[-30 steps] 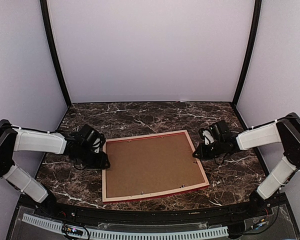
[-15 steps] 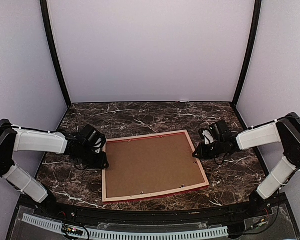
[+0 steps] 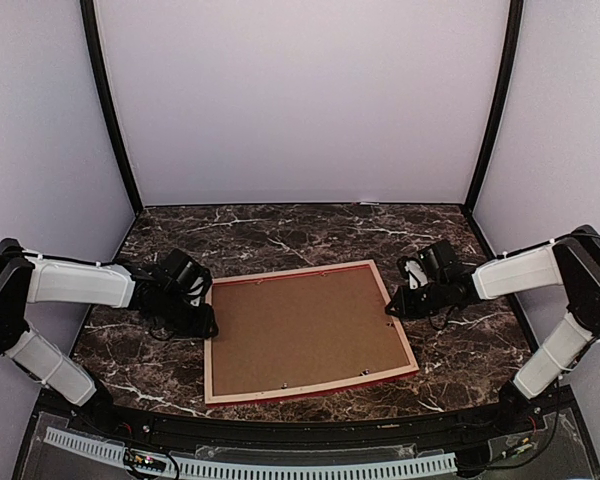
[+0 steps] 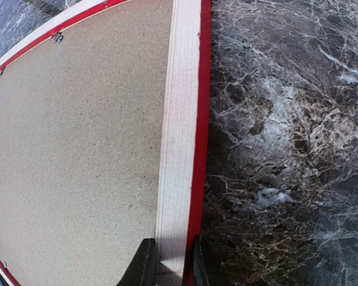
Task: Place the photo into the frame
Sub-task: Pick up the photo frame from the center of the board.
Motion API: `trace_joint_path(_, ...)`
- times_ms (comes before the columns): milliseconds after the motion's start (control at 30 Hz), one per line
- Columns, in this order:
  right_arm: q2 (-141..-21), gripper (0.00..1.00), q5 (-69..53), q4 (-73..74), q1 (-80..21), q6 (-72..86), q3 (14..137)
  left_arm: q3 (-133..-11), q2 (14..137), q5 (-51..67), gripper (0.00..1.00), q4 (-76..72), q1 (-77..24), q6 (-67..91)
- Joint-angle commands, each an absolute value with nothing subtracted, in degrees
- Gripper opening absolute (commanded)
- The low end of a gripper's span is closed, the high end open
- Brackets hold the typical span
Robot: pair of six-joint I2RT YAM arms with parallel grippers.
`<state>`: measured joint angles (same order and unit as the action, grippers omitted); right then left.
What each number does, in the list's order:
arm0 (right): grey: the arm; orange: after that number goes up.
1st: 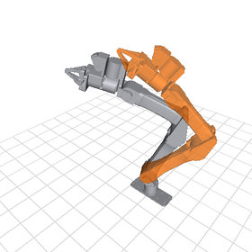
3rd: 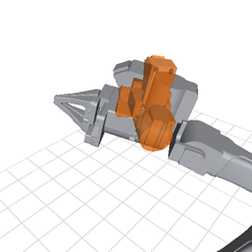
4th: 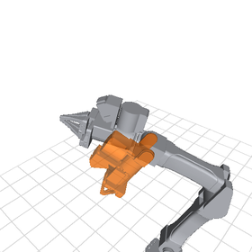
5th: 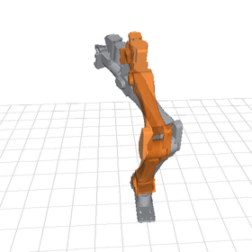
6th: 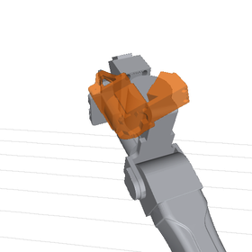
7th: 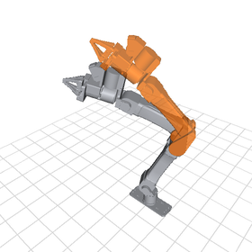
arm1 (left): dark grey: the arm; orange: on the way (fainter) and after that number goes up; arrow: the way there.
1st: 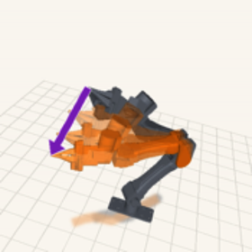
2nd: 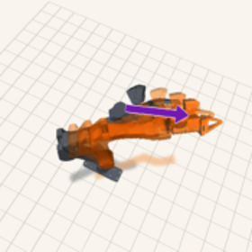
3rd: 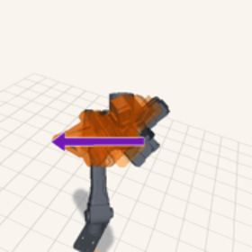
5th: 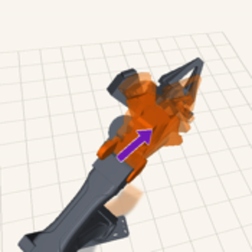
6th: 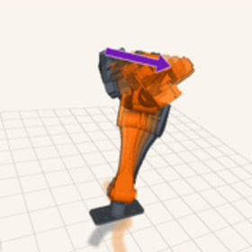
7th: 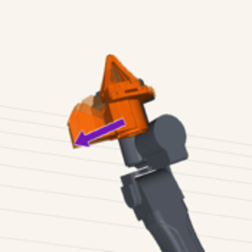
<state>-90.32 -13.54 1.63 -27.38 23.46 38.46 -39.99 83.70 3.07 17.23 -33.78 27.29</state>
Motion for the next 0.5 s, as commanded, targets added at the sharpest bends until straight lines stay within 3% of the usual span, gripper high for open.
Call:
trace_joint_path(0, -89.8, 0.14, -12.4, 11.5, -27.8, 23.4, 36.8, -39.8, 82.8, 0.7, 0.44, 21.7, -33.8, 26.1)
trace_joint_path(333, -80.4, 0.46, -9.8, 16.9, -30.1, 26.1, 34.8, -43.2, 80.1, -1.9, 0.72, 21.6, -33.8, 27.4)
trace_joint_path(467, -75.7, 0.51, -8.4, 18.6, -32.3, 28.8, 32.1, -44.2, 79.0, -2.8, 0.8, 21.8, -33.8, 27.7)
